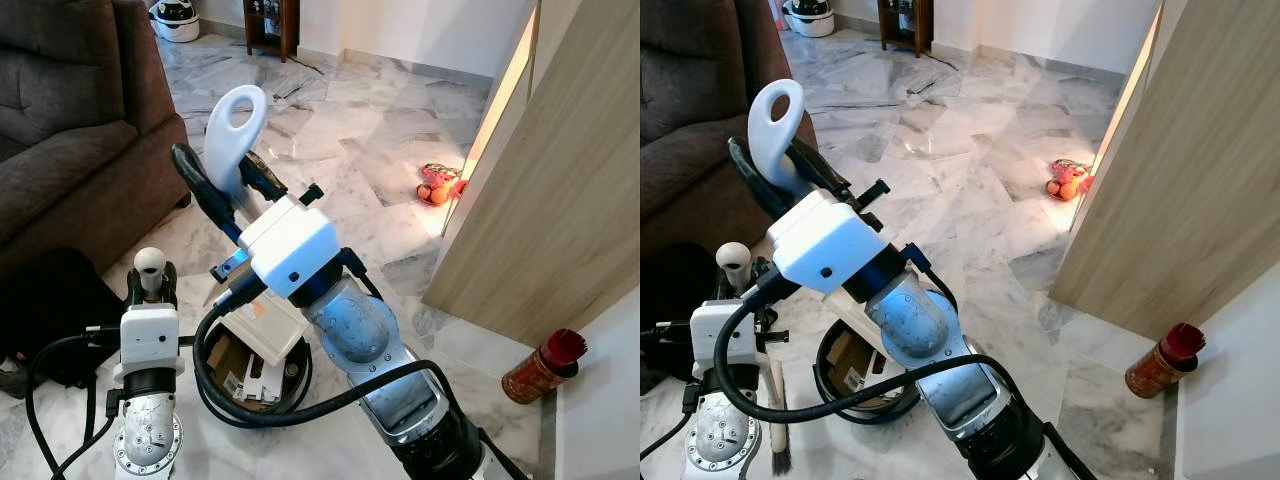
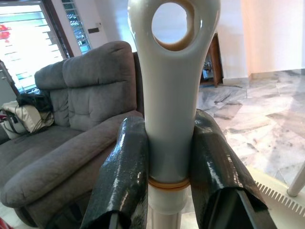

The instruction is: Sweep floor

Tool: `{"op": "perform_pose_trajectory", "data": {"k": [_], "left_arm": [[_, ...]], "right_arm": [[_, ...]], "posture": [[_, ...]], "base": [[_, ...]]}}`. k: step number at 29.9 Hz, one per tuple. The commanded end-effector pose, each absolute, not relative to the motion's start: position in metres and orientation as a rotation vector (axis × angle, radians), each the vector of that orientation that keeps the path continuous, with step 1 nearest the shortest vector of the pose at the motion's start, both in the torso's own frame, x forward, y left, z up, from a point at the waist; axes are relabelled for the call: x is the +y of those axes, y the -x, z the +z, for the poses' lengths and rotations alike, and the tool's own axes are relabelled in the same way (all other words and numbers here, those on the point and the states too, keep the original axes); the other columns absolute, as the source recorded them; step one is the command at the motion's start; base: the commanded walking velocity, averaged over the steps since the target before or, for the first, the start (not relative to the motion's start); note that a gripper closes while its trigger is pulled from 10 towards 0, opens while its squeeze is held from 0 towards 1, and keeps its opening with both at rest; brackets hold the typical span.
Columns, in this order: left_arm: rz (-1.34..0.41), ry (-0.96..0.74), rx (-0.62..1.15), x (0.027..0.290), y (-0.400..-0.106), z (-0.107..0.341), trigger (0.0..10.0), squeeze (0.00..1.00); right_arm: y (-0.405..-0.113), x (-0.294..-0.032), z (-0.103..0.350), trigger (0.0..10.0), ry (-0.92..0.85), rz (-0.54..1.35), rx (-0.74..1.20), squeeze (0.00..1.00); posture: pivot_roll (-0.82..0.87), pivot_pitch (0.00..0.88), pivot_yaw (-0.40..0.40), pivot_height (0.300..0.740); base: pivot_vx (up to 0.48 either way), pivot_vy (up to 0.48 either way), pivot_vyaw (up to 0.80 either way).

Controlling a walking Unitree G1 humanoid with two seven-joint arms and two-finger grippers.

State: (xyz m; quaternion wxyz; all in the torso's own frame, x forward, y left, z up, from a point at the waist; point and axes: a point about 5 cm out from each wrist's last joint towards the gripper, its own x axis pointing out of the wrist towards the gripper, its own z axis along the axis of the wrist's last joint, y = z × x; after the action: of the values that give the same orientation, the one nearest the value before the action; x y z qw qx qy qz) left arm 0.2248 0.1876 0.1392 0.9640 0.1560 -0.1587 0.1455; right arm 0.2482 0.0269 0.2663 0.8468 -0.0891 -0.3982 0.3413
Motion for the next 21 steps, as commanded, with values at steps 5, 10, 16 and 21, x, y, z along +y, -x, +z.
{"op": "perform_pose_trajectory", "data": {"k": [5,10,16,21], "left_arm": [[0.292,-0.340,-0.344,0.1867,-0.2264,0.1427,10.0,0.00],[0.292,-0.340,-0.345,0.1867,-0.2270,0.1431,10.0,0.00],[0.292,-0.339,-0.344,0.1866,-0.2269,0.1426,10.0,0.00],[0.292,-0.339,-0.342,0.1865,-0.2269,0.1423,10.0,0.00]], "right_arm": [[-0.2389,0.0273,0.2779,10.0,0.159,0.730,-0.926,0.00],[-0.2383,0.0268,0.2788,10.0,0.184,0.722,-0.950,0.00],[-0.2397,0.0276,0.2765,10.0,0.147,0.737,-0.913,0.00],[-0.2399,0.0270,0.2769,10.0,0.156,0.730,-0.920,0.00]], "posture": [[0.19,0.088,-0.043,0.740],[0.19,0.091,-0.044,0.740],[0.19,0.094,-0.044,0.740],[0.19,0.094,-0.044,0.740]], "base": [[0.000,0.000,0.00],[0.000,0.000,0.00],[0.000,0.000,0.00],[0.000,0.000,0.00]]}}
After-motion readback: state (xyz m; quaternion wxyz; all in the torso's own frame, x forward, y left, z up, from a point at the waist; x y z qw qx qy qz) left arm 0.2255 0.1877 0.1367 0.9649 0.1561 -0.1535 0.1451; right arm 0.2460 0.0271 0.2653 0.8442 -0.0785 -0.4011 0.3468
